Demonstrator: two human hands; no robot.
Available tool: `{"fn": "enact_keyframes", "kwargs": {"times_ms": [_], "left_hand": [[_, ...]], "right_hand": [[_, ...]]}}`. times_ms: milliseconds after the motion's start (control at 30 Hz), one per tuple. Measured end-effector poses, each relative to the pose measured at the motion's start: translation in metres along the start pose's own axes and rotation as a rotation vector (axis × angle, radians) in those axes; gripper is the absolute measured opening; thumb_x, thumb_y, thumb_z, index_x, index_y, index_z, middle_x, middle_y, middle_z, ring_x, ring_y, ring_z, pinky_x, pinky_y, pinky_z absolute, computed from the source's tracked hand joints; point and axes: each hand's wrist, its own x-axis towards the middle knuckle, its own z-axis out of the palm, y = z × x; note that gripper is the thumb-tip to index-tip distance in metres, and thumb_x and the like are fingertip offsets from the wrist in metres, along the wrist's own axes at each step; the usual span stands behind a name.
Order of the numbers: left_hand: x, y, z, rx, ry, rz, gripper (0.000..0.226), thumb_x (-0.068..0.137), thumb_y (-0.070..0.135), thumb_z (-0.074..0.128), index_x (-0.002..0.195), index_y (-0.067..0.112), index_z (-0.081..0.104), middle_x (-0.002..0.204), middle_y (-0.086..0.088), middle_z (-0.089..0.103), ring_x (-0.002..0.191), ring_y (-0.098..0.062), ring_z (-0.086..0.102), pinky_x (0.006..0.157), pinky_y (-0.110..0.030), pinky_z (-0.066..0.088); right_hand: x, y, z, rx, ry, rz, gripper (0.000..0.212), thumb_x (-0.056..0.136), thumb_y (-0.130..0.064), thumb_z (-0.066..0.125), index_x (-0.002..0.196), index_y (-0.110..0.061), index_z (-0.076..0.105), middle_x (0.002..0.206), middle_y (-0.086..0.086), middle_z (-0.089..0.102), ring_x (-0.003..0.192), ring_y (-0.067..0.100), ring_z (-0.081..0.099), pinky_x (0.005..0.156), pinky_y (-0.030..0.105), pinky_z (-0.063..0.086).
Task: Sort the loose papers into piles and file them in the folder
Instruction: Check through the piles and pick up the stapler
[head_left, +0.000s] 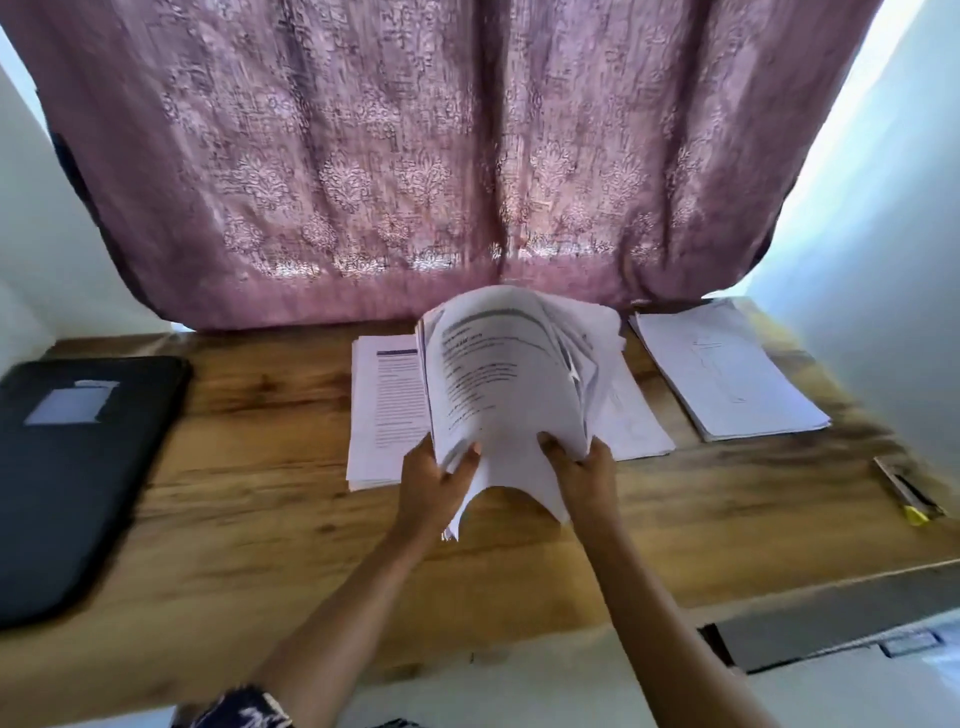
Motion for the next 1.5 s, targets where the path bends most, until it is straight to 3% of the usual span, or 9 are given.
{"fn": "enact_keyframes", "kwargs": {"times_ms": [100,200,333,467,667,1000,1233,1333,1500], "left_hand": [[-0.017,0.005,0.030,0.055,0.107,0.050,0.036,0.086,0.019,0.071,0.116,0.000,0.064,0.110,0.001,0.064,0.106,-0.017,0.063,0.080,-0.001,0.043],[-0.027,0.013,0.050,0.031,0.163,0.088,0.043,0.085,0.032,0.065,0.110,-0.003,0.066,0.103,0.000,0.069,0.097,-0.005,0.067,0.078,-0.009,0.050],[-0.044,0.003,0.081,0.161,0.200,0.052,0.045,0.084,0.037,0.061,0.098,-0.005,0.069,0.085,-0.014,0.073,0.070,-0.030,0.071,0.050,-0.020,0.049],[-0.050,0.005,0.096,0.172,0.272,0.081,0.066,0.088,0.060,0.048,0.085,-0.003,0.069,0.064,-0.007,0.065,0.049,-0.013,0.059,0.046,-0.011,0.038],[-0.044,0.028,0.099,0.086,0.280,-0.191,0.041,0.094,0.038,0.059,0.124,0.010,0.058,0.106,0.004,0.064,0.093,-0.019,0.062,0.070,-0.025,0.048],[-0.059,0.035,0.143,-0.569,0.404,-0.652,0.019,0.094,0.004,0.056,0.107,0.018,0.058,0.104,-0.006,0.064,0.083,-0.018,0.060,0.069,-0.032,0.046],[-0.065,0.038,0.096,-0.954,0.171,-0.526,0.053,0.095,0.057,0.037,0.121,0.018,0.060,0.103,-0.005,0.072,0.095,-0.025,0.068,0.071,-0.036,0.057],[-0.040,0.004,0.025,-1.151,-0.070,-0.414,0.092,0.085,0.076,0.038,0.151,0.012,0.027,0.146,-0.017,0.044,0.136,-0.035,0.040,0.110,-0.049,0.035],[0.010,0.038,0.012,-0.497,-0.224,-0.542,0.110,0.046,0.055,0.091,0.137,0.010,0.049,0.116,-0.014,0.068,0.099,-0.031,0.069,0.078,-0.047,0.058]], "right_hand": [[-0.001,0.015,-0.012,0.116,0.025,-0.012,0.008,0.086,-0.008,0.068,0.090,-0.001,0.065,0.073,0.005,0.063,0.071,0.017,0.061,0.052,0.018,0.046],[0.006,0.019,-0.031,0.118,-0.004,-0.090,0.003,0.086,-0.004,0.067,0.088,-0.005,0.065,0.067,-0.006,0.061,0.059,-0.002,0.057,0.052,0.015,0.042],[0.012,0.035,-0.051,0.046,-0.075,-0.093,0.008,0.081,-0.003,0.071,0.085,0.002,0.065,0.070,0.003,0.062,0.060,-0.012,0.057,0.052,0.008,0.040],[0.022,0.045,-0.067,0.099,-0.164,-0.100,0.013,0.084,0.006,0.066,0.089,-0.006,0.064,0.072,-0.006,0.064,0.064,-0.005,0.060,0.058,0.014,0.046],[0.058,0.041,-0.098,0.008,-0.310,-0.002,0.021,0.082,-0.022,0.075,0.094,-0.008,0.066,0.086,0.006,0.070,0.079,0.021,0.067,0.070,0.036,0.057],[0.032,0.058,-0.131,0.503,-0.415,0.448,0.027,0.083,-0.012,0.071,0.108,-0.013,0.060,0.105,0.010,0.070,0.098,0.031,0.067,0.082,0.046,0.057],[0.049,0.049,-0.162,0.457,-0.416,0.359,0.045,0.062,-0.014,0.076,0.105,-0.015,0.061,0.098,0.006,0.070,0.094,0.030,0.065,0.074,0.044,0.055],[0.068,0.042,-0.189,0.373,-0.532,0.310,0.044,0.059,-0.011,0.073,0.100,-0.019,0.060,0.095,0.007,0.070,0.089,0.028,0.066,0.079,0.048,0.055],[0.087,0.028,-0.195,0.237,-0.602,0.310,0.045,0.055,-0.006,0.074,0.096,-0.016,0.059,0.099,0.012,0.067,0.095,0.032,0.063,0.090,0.052,0.050]]}}
